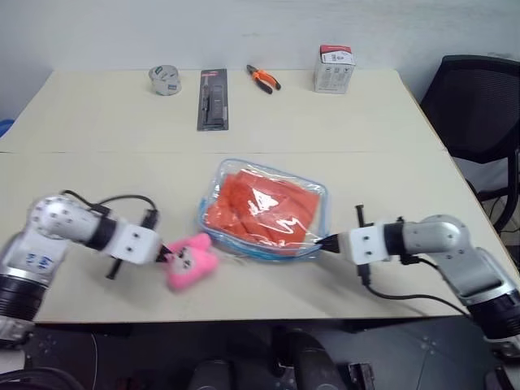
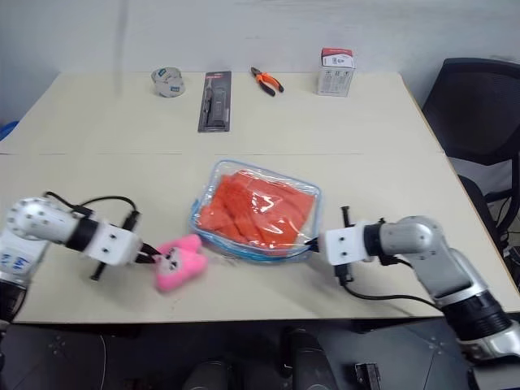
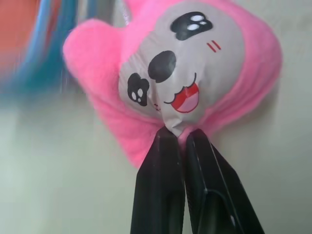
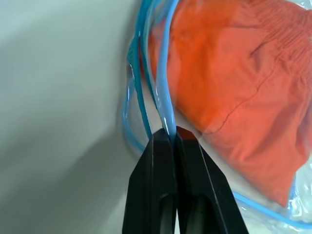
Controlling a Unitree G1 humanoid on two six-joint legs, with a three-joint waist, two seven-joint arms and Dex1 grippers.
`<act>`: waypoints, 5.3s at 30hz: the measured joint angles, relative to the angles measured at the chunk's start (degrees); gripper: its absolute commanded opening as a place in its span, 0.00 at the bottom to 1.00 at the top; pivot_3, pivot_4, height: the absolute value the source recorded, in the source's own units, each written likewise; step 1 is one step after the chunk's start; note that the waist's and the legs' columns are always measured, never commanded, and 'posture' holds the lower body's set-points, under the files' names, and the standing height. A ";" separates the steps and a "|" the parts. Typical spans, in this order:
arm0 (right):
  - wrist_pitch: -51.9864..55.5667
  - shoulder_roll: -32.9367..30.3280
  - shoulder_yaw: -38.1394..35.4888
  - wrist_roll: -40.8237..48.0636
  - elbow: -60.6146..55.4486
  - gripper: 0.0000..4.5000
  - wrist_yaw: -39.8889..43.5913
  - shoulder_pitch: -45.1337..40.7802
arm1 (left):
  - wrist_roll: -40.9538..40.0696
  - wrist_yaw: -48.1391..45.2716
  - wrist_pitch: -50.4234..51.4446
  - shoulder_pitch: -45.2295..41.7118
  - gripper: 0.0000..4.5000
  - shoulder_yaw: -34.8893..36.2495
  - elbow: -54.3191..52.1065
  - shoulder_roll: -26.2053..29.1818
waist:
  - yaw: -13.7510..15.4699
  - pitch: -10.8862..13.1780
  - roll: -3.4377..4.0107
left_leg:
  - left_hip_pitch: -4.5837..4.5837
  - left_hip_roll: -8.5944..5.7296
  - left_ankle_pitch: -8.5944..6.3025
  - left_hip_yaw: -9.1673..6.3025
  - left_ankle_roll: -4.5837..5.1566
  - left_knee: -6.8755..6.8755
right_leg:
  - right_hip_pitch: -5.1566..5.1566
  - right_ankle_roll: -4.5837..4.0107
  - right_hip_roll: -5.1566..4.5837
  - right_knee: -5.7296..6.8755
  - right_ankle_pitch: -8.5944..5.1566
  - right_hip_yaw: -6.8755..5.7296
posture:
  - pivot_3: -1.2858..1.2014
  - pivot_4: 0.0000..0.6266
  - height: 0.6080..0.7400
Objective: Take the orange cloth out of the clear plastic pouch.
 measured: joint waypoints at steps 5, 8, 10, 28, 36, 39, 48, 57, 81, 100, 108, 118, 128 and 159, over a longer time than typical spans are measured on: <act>-7.21 -0.24 -0.96 0.19 6.76 0.00 2.12 -2.54 | 1.44 1.84 -1.25 -3.40 0.00 0.84 6.95 0.75 | 0.11 0.00 0.00 | -0.03 0.01 0.00 0.06 0.01 0.00 | -0.04 0.00 -0.03 0.16 0.00 0.00 | 0.52 0.24 1.00; -10.67 -0.20 -0.85 -0.58 10.39 0.00 2.40 -4.14 | 2.70 3.22 -2.06 -4.33 0.00 0.83 8.79 0.75 | 0.12 0.00 0.01 | -0.07 0.02 0.00 0.09 0.01 -0.01 | -0.09 0.00 -0.03 0.23 0.00 -0.01 | 0.52 0.24 1.00; -13.04 -0.12 -0.70 -1.55 12.69 0.00 2.39 -5.09 | 4.05 4.55 -2.76 -5.10 0.00 0.80 10.44 0.75 | 0.09 0.01 0.01 | -0.07 0.02 0.00 0.11 0.01 -0.01 | -0.09 0.00 -0.03 0.23 0.00 0.00 | 0.52 0.24 1.00; 5.27 1.16 -4.88 2.16 -2.63 0.52 -3.83 7.24 | -16.99 2.39 35.07 5.93 0.58 7.36 -16.89 -2.01 | 0.25 0.01 0.02 | -0.04 0.05 0.00 -0.01 -0.07 0.03 | -0.03 0.01 -0.10 0.05 0.00 0.07 | 0.52 0.24 1.00; 23.05 3.74 -11.75 8.79 -22.53 0.62 -12.05 20.11 | -22.11 -2.41 45.58 -6.00 0.73 4.74 -21.88 -3.05 | 0.44 0.01 0.02 | -0.05 -0.04 0.02 -0.09 -0.19 0.04 | 0.02 0.00 -0.01 0.11 0.00 0.09 | 0.52 0.24 1.00; 30.93 5.49 -15.23 13.76 -28.98 0.62 -15.24 22.28 | -13.49 -0.41 35.63 -12.76 0.73 -1.54 -17.70 -8.92 | 0.90 -0.02 0.06 | 0.06 -0.19 0.02 -0.11 -0.19 0.07 | 0.16 0.01 0.01 0.05 0.01 0.10 | 0.52 0.24 1.00; 44.44 8.52 -16.65 22.90 -43.39 0.62 -22.18 30.13 | 5.06 8.41 5.20 -21.61 0.73 -12.21 11.11 -24.59 | 1.24 -0.02 -0.02 | -0.06 -0.18 0.02 -0.09 -0.20 0.08 | 0.08 -0.01 0.14 0.05 0.05 0.06 | 0.52 0.24 1.00; 45.76 9.16 -16.38 21.54 -45.20 0.62 -25.39 33.54 | 4.66 4.59 0.42 -23.11 0.69 -12.03 14.63 -26.73 | 1.49 -0.03 -0.03 | -0.05 -0.21 0.00 -0.14 -0.14 0.08 | 0.12 0.01 0.12 0.05 0.06 0.04 | 0.52 0.24 1.00; 40.04 14.80 0.57 2.07 -26.82 0.21 -29.29 9.59 | -8.59 15.99 42.11 -16.97 0.00 -3.14 -5.73 -35.65 | 1.39 -0.04 -0.05 | -0.11 -0.13 0.05 -0.75 -0.11 0.14 | 0.12 0.03 0.05 0.16 0.08 0.03 | 0.52 0.24 1.00; 40.30 20.54 5.12 -10.67 -14.37 0.60 -35.98 4.42 | -9.96 22.18 47.57 -13.43 0.00 -3.49 -15.92 -37.61 | 0.80 -0.04 -0.05 | -0.12 -0.04 0.08 -0.78 -0.15 0.15 | 0.13 0.03 -0.02 0.20 0.08 0.03 | 0.52 0.24 1.00; 33.77 19.82 8.16 -16.33 -7.48 0.09 -36.19 0.90 | -11.13 24.36 49.70 -13.42 0.00 -3.30 -15.92 -39.40 | 0.33 -0.05 -0.06 | -0.08 -0.06 0.11 -0.83 -0.11 0.16 | 0.20 0.06 -0.10 0.14 0.10 0.03 | 0.52 0.24 1.00; 26.20 14.88 9.94 -21.59 -8.40 0.01 -31.36 1.19 | -15.04 34.08 59.19 -17.49 0.00 2.04 -14.80 -46.35 | 0.47 -0.05 -0.06 | -0.12 -0.07 0.11 -0.90 -0.11 0.15 | 0.21 0.07 -0.10 0.12 0.11 -0.01 | 0.52 0.24 1.00; 12.62 2.47 4.43 -17.07 -21.65 0.01 -20.49 11.22 | -8.64 39.46 51.28 -19.79 0.00 -0.77 -5.96 -46.38 | 0.37 -0.03 -0.03 | -0.11 -0.10 0.15 -0.88 -0.21 0.07 | 0.17 0.07 -0.06 0.03 0.11 -0.05 | 0.52 0.24 1.00; 16.16 9.77 3.09 -19.72 -13.17 0.00 -19.79 8.16 | -13.14 18.92 55.89 -9.38 0.65 -15.48 -30.98 -29.59 | 0.28 -0.01 0.00 | -0.10 -0.07 0.17 -0.84 -0.25 0.09 | 0.12 -0.02 -0.02 0.00 0.06 0.11 | 0.52 0.24 1.00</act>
